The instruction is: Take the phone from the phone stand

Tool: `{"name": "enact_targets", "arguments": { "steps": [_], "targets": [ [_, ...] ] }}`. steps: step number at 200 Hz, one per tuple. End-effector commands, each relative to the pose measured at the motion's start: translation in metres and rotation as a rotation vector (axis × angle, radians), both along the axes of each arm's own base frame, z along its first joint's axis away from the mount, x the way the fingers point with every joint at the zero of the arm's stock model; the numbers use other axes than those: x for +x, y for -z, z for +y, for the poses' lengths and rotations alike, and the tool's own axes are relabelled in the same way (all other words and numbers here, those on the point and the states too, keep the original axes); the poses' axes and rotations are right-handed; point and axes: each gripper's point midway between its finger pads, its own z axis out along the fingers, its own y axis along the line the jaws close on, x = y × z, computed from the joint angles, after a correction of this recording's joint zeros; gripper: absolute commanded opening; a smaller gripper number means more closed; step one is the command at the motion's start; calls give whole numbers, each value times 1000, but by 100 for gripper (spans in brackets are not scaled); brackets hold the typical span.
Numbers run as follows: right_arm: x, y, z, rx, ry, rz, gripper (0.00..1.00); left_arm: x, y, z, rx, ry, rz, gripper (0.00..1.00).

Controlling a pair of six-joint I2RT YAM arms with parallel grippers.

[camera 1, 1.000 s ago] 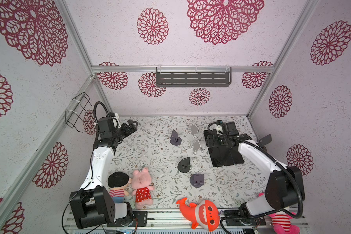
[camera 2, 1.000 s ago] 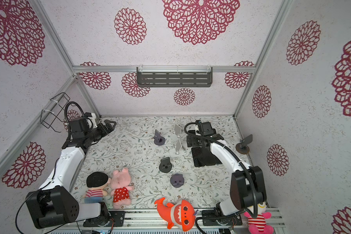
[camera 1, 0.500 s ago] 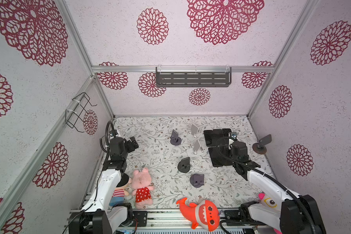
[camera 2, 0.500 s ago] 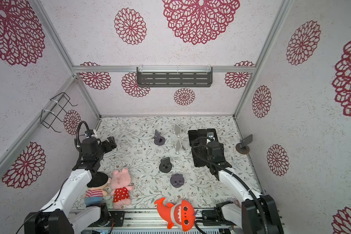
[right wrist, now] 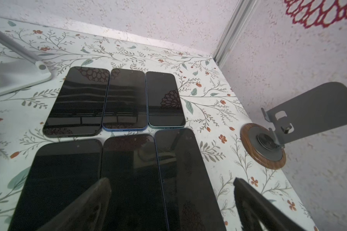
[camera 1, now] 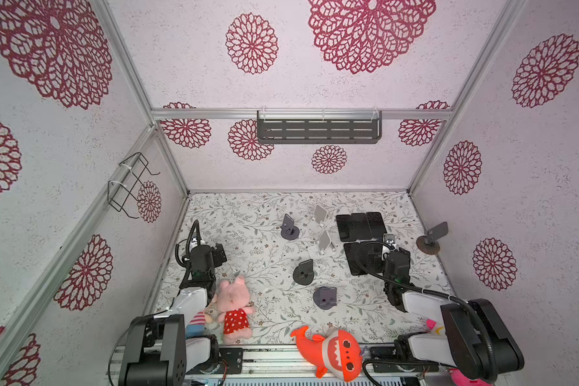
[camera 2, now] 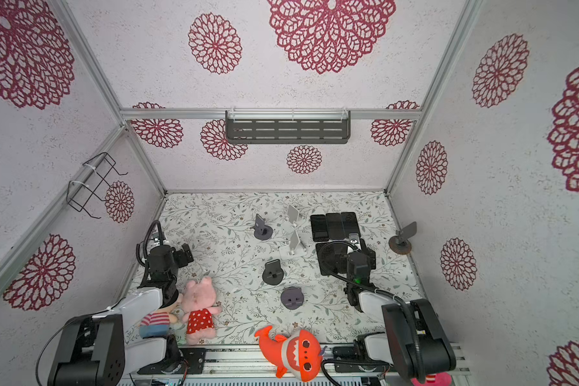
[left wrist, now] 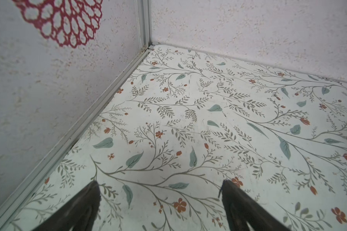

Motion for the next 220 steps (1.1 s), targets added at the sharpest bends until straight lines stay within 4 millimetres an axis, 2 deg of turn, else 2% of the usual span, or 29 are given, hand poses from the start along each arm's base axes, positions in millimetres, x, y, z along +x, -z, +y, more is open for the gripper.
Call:
{"name": "enact_targets", "arguments": {
  "steps": [1, 25, 35, 53, 74, 83, 99, 130, 220],
  "targets": [
    [14, -36, -6, 45, 16, -197, 99, 23, -35, 5, 84, 15, -130, 97],
    [19, -28, -11, 84, 13, -219, 99, 35, -35, 2, 108, 49, -160, 97],
    [15, -24, -18, 108, 35, -221, 99, 39, -27, 3, 87, 57, -171, 97],
    [12, -19, -18, 128, 8, -242, 99, 47, -19, 3, 89, 75, -180, 97],
    [15, -18, -10, 128, -37, -229, 99, 46, -10, 5, 71, 74, -170, 97],
    [17, -16, -12, 130, -31, -216, 99, 48, -13, 5, 74, 74, -188, 97],
    [21, -17, -14, 139, -21, -211, 99, 49, -6, 13, 0, 76, -150, 97],
    [24, -13, -24, 155, 28, -191, 99, 49, -8, 12, 23, 75, -162, 97],
    [24, -13, -25, 149, 31, -191, 99, 49, -9, 13, 26, 73, -169, 97]
  ]
}}
